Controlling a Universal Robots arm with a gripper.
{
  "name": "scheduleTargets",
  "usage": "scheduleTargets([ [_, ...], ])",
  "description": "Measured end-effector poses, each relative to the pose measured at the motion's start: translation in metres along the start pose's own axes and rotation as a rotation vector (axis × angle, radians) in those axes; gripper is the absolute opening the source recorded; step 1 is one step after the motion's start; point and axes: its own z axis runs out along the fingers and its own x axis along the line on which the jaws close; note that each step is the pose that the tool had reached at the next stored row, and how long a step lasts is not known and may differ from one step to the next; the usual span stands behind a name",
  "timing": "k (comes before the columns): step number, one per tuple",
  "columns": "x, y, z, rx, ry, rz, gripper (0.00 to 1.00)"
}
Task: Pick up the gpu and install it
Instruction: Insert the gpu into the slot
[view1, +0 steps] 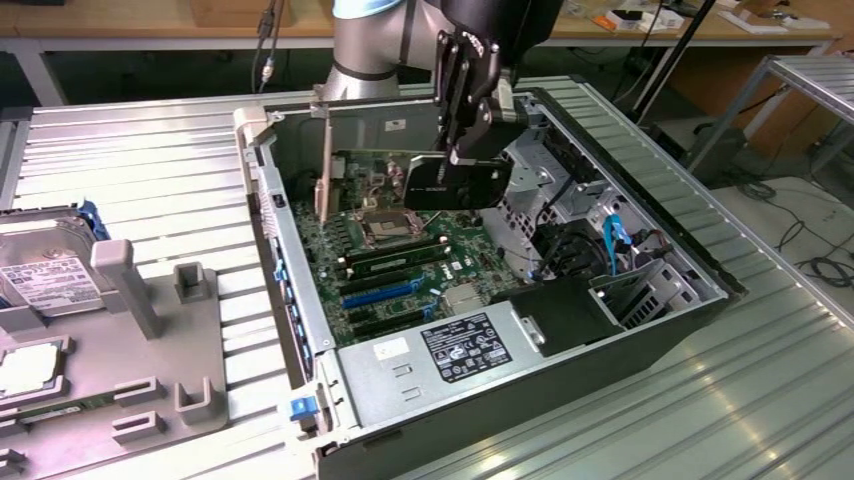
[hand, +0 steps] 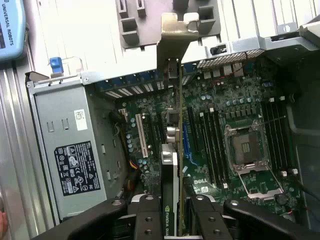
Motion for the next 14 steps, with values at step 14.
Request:
scheduleTargets([
  [14, -0.0016, -0.0087, -0.0004, -0.0137, -0.1016, -0.083, 0.27],
])
